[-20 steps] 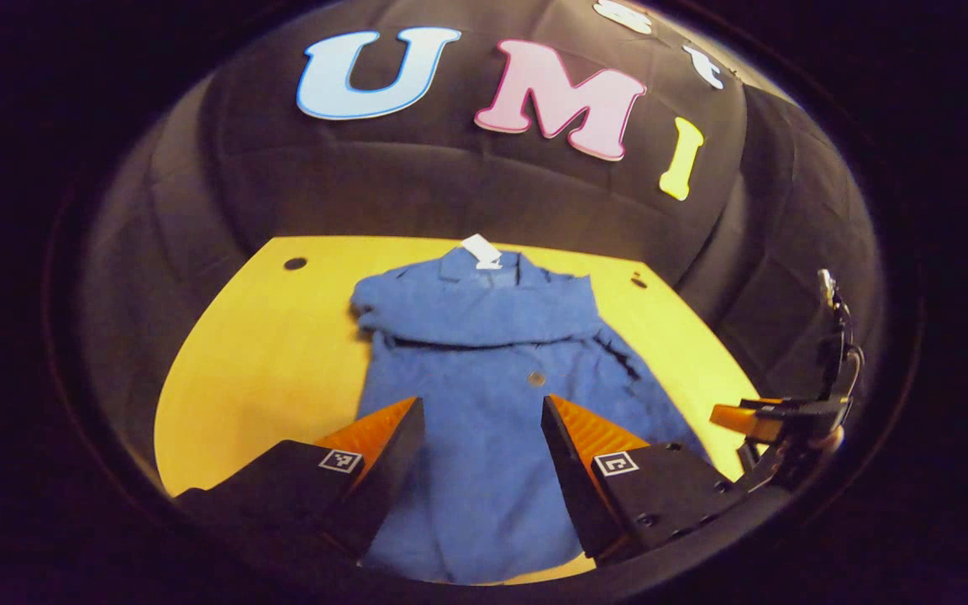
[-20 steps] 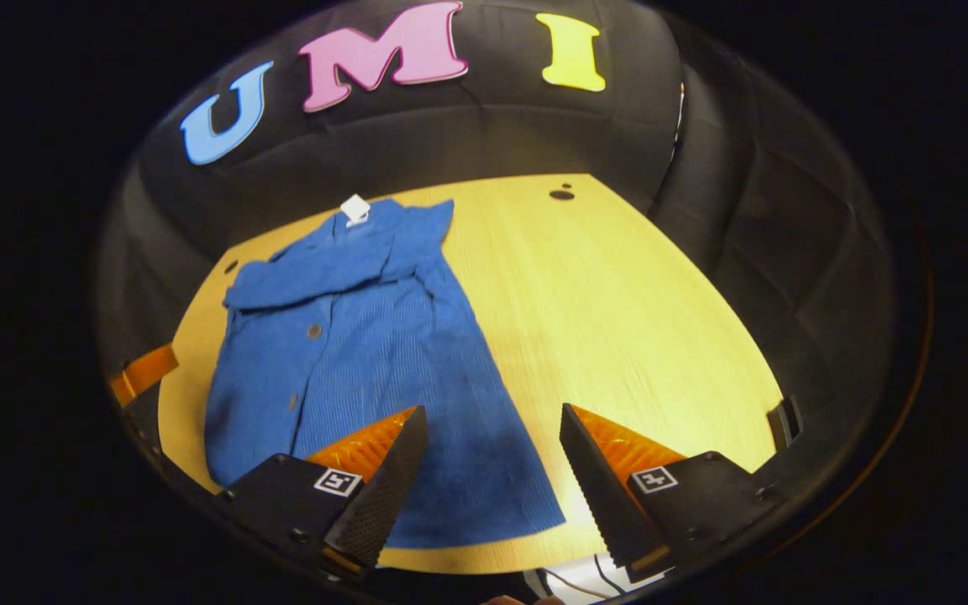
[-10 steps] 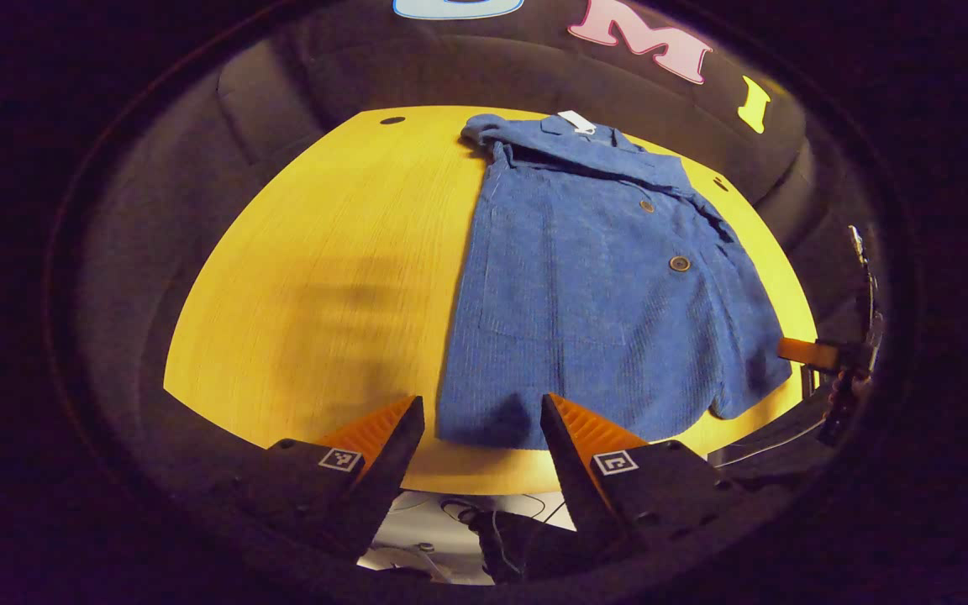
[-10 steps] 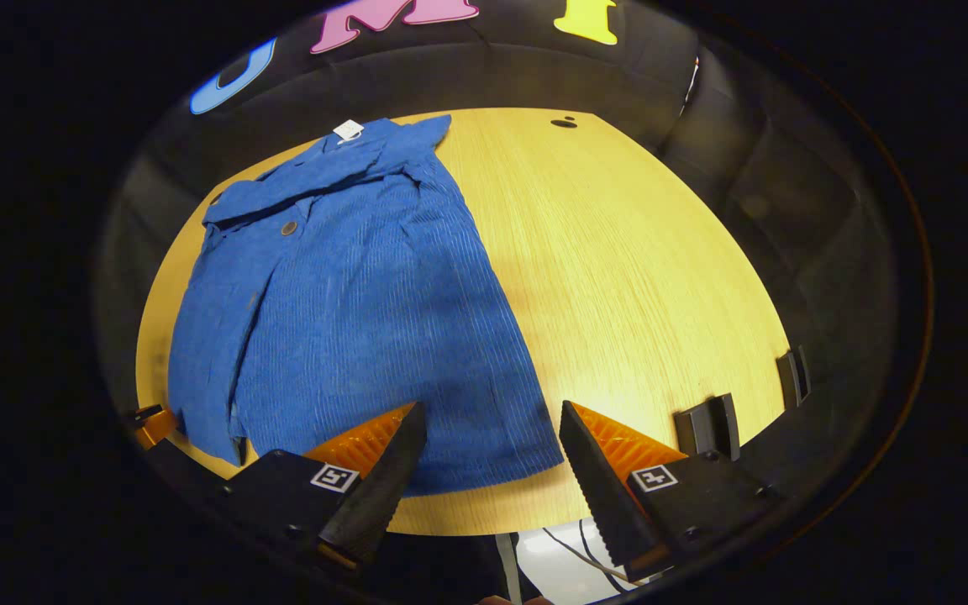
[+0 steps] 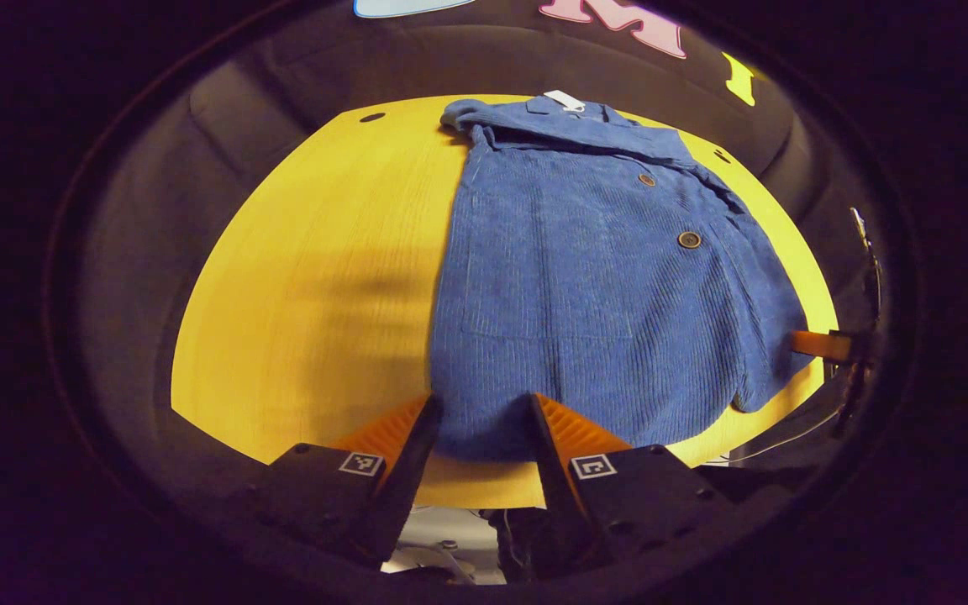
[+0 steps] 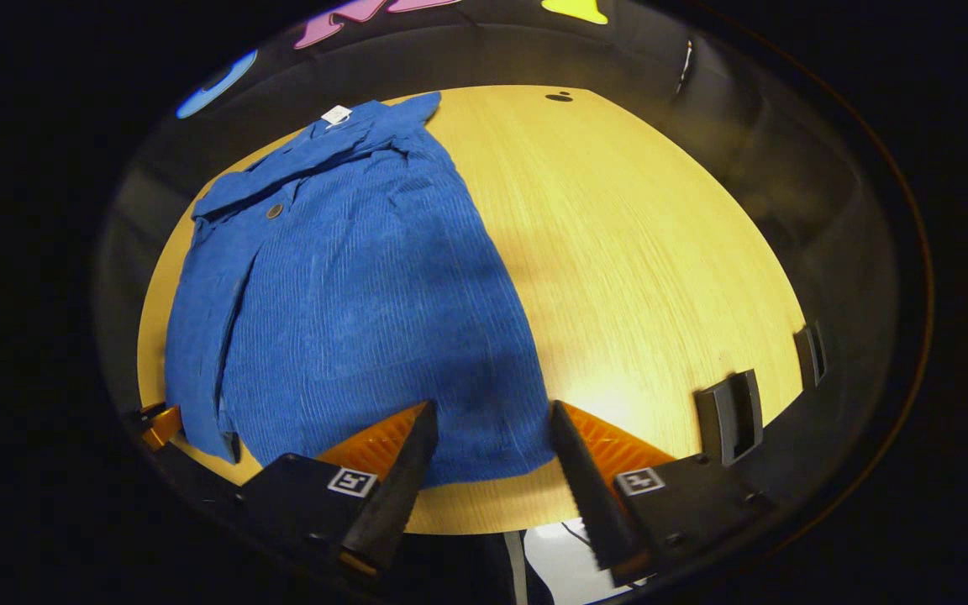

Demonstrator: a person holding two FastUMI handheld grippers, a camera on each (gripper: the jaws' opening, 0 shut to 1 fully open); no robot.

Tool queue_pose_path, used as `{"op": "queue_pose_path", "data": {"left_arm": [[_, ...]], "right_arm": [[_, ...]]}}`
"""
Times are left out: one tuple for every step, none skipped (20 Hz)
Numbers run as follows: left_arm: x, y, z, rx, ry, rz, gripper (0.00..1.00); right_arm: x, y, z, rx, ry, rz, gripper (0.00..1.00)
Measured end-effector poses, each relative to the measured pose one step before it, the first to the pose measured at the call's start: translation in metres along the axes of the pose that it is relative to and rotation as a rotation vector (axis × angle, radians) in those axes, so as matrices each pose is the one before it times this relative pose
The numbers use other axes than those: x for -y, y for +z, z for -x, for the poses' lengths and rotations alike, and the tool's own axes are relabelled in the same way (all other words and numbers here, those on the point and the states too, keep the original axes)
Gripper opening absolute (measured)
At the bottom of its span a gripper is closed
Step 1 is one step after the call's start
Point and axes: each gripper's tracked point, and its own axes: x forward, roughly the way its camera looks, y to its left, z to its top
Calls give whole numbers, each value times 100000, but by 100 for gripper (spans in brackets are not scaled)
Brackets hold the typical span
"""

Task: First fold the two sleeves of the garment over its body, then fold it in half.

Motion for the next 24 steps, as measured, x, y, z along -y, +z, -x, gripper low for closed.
{"op": "queue_pose_path", "data": {"left_arm": [[295,-3,-37,-212,-117,1292,61],[197,3,-114,-134,-319,1405,49],[83,-90,240,-41,-987,577,39],[393,486,1387,454,-343,1513,43],[173,-608,-1649,-701,-1329,3424,25],[68,224,-1,416,-1459,-35,8],[-179,-137,-7,-464,-257,1322,8],[354,100,153,-527,-1194,758,1],[142,-130,-23,-155,-1392,436,0],[-34,227,-20,18,-540,930,0],[-119,-76,-33,126,-400,-30,0],[-16,37,77,-502,-252,84,0],[105,38,-26,141,-366,1007,0],[137,-40,-15,-115,-699,915,0],[64,14,-41,38,-861,664,0],[27,-103,26,-57,-229,67,0],[71,50,-194,-171,-338,-221,0],[-63,5,87,222,132,-784,0],[-9,21,-2,-458,296,-505,0],[11,56,8,187,182,-323,0],[96,32,26,-342,-289,-14,0],[117,56,162,-5,-452,314,0],[272,417,303,424,-1426,693,0],[439,422,484,998,-2028,958,0]], "right_arm": [[-676,193,145,-104,1386,1249,70],[-630,-12,-144,-26,1176,1077,61],[-666,136,-18,-30,395,723,38],[-24,16,315,115,-1228,2676,11],[-347,16,-303,412,1747,4273,16],[-359,120,-141,-28,2996,4449,16],[94,180,-44,357,6,747,16],[-147,-123,213,-1502,1268,-498,6],[24,66,69,-151,1678,-2062,6],[-16,-167,144,-1127,1564,-1856,6],[-49,58,92,-288,773,-1806,6],[-17,-85,-10,-563,111,-854,6],[130,50,-4,-76,-48,-211,6],[-4,50,-43,-87,-251,601,6],[-2,-89,-45,-6,60,710,6],[-52,-24,122,259,364,-360,6],[302,-33,-229,2177,-1198,-1062,5],[-86,176,68,-313,598,-1081,1],[58,-360,-25,-1560,345,-225,1],[181,427,178,278,-308,-1360,1],[-29,-177,15,-1469,306,-1737,1],[-177,81,71,-728,831,-2142,1],[-327,326,234,-318,1734,-2756,1],[-526,429,444,-265,1984,-2194,1]]}}
